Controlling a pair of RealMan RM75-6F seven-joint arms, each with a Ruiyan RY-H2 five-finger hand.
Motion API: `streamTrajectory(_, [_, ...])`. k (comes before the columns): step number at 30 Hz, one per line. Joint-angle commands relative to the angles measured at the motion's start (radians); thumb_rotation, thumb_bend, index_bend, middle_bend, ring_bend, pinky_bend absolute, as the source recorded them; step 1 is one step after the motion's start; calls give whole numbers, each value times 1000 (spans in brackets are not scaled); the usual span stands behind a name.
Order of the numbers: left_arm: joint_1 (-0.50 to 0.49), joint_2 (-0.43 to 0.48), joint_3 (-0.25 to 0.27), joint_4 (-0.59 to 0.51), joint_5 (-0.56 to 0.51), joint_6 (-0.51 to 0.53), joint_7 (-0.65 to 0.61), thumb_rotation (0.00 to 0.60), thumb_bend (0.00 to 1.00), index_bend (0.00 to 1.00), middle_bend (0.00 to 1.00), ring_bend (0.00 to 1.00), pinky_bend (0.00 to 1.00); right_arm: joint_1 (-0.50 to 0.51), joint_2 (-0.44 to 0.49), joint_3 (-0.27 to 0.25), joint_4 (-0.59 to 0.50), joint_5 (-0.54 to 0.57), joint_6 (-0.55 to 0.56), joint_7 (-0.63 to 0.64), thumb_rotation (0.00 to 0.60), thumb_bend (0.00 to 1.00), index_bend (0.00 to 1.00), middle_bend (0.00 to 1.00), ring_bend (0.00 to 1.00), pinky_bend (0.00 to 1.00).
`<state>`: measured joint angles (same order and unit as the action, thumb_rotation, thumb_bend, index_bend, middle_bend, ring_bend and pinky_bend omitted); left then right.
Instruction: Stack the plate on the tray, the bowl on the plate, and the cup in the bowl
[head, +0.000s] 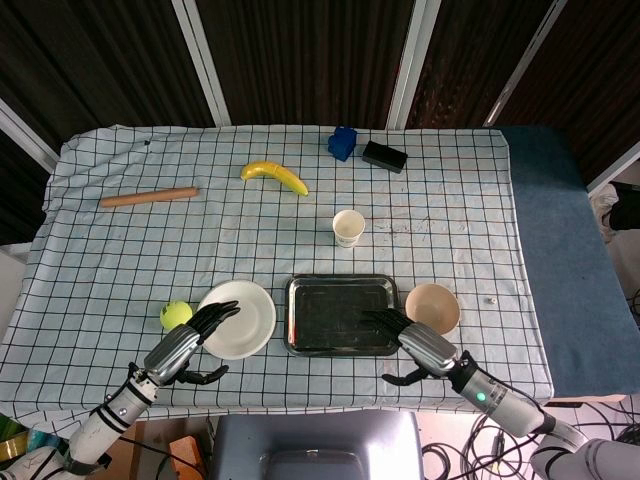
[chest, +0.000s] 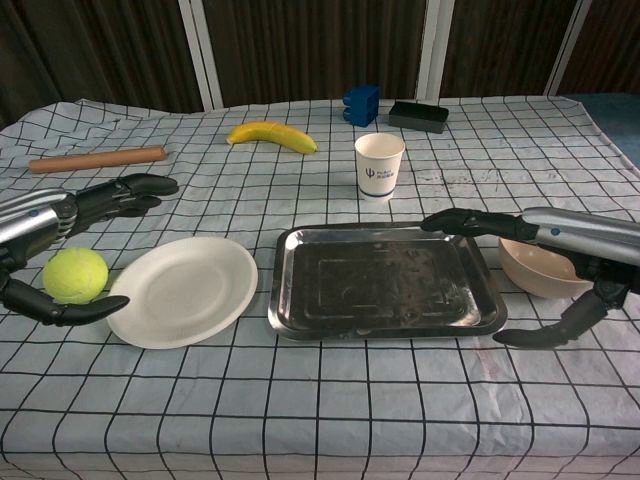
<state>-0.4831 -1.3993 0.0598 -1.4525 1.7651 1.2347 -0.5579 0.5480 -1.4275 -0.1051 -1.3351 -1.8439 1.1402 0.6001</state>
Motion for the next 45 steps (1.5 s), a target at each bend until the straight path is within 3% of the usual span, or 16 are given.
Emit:
streamTrajectory(1, [1, 0, 2, -4, -6, 6, 14, 600, 334, 0, 0, 0, 0, 0, 9, -5, -7, 3, 16, -13, 600, 182, 0, 0, 0, 0])
streamTrajectory(9, [31, -16, -1, -10, -59, 34, 60, 600, 336, 0, 0, 0, 0, -14, 50, -6, -27, 22, 63, -73, 600, 182, 0, 0, 0, 0])
streamTrajectory(13, [121, -121, -15, 106, -137, 116, 173, 600, 395, 21, 0, 0, 0, -86, 88, 9, -13, 55, 156, -240, 600, 183, 0, 0, 0, 0])
streamTrajectory(18, [195, -235, 3, 267, -144, 192, 298, 600, 412, 179, 0, 0, 0, -180, 161, 22, -25, 124, 264, -296, 600, 183, 0, 0, 0, 0])
streamTrajectory(21, [208, -301, 3, 345, -135, 207, 393, 600, 412, 264, 0, 0, 0, -211, 202, 26, -37, 172, 271, -279, 600, 183, 0, 0, 0, 0])
streamTrajectory(29, [203, -416, 15, 447, -114, 177, 539, 600, 405, 329, 0, 0, 0, -229, 274, 44, -59, 236, 234, -208, 600, 182, 0, 0, 0, 0])
streamTrajectory(45, [189, -511, -12, 558, -130, 150, 597, 600, 370, 425, 0, 0, 0, -247, 306, 39, -70, 228, 203, -190, 600, 182, 0, 0, 0, 0])
